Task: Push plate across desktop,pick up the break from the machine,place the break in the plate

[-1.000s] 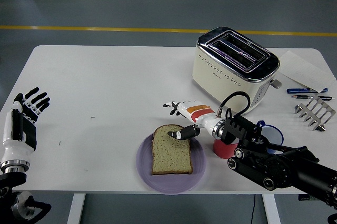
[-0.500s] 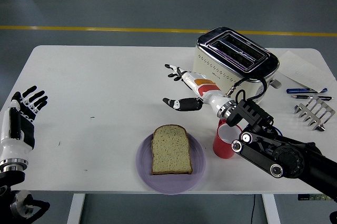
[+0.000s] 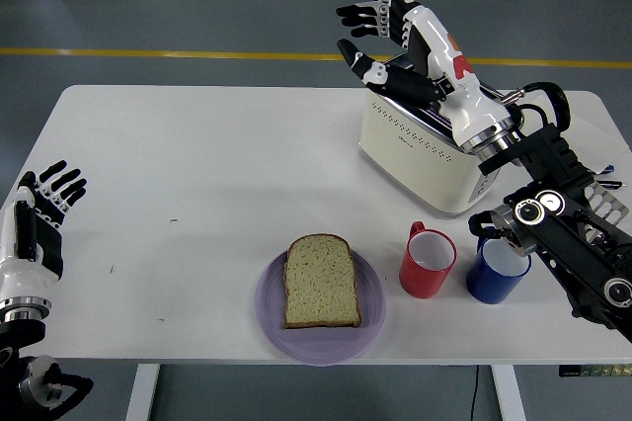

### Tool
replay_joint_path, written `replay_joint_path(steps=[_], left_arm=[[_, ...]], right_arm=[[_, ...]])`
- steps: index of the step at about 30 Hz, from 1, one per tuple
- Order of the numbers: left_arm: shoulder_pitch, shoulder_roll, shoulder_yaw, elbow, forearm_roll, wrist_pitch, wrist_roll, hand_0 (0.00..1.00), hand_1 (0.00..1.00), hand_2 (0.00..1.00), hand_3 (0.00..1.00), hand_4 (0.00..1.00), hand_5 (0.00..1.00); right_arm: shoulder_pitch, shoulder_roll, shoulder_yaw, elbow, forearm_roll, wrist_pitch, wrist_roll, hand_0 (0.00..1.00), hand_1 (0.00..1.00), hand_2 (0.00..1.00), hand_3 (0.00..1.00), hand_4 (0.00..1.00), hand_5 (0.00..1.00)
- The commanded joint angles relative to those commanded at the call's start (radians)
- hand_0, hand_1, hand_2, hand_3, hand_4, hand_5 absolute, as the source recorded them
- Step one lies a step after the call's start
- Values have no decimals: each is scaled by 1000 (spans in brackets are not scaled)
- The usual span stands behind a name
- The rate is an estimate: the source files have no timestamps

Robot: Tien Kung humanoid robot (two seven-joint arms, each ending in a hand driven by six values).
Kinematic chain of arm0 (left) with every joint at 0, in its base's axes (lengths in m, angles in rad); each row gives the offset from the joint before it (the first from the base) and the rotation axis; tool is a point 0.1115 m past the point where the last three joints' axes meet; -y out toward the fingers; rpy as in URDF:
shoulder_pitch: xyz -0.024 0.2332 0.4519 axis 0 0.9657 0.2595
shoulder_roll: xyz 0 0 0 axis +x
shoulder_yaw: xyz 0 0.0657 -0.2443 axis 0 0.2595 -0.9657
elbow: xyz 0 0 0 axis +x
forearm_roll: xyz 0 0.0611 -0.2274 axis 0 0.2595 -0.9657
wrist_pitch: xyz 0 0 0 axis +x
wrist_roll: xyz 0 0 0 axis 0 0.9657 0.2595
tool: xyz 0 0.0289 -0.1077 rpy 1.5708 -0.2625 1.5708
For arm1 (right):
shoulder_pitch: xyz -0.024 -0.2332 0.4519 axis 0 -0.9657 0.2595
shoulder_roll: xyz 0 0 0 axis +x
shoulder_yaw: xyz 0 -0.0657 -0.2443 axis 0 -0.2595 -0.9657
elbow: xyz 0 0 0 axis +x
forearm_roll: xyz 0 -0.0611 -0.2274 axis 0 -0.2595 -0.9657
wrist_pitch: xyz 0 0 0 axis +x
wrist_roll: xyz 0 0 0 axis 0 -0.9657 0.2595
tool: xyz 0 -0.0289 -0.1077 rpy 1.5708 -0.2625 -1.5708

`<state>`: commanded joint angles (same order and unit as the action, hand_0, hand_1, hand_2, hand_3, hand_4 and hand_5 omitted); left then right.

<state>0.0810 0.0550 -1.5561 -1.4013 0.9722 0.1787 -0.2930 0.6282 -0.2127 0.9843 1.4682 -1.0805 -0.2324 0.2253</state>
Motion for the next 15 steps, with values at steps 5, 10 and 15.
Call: replay_joint_path(steps=[5,10,15], left_arm=[[1,-1,-2,-1,-1,0,-2,739,668,659,662,443,998],[7,-2,-6,-4,-2,0,-2,740,671,663,664,443,998],[10,-3,-3,-7,-5,16,-10,740,671,663,664,443,998]], right_arm=[[-80,-21,166,-13,159,23,-34,682,674,702,736,561,454],[-188,-37,325,-57,210,44,-58,705,696,712,756,552,504],[-293,-38,480,-91,290,106,-90,705,696,712,756,552,504]])
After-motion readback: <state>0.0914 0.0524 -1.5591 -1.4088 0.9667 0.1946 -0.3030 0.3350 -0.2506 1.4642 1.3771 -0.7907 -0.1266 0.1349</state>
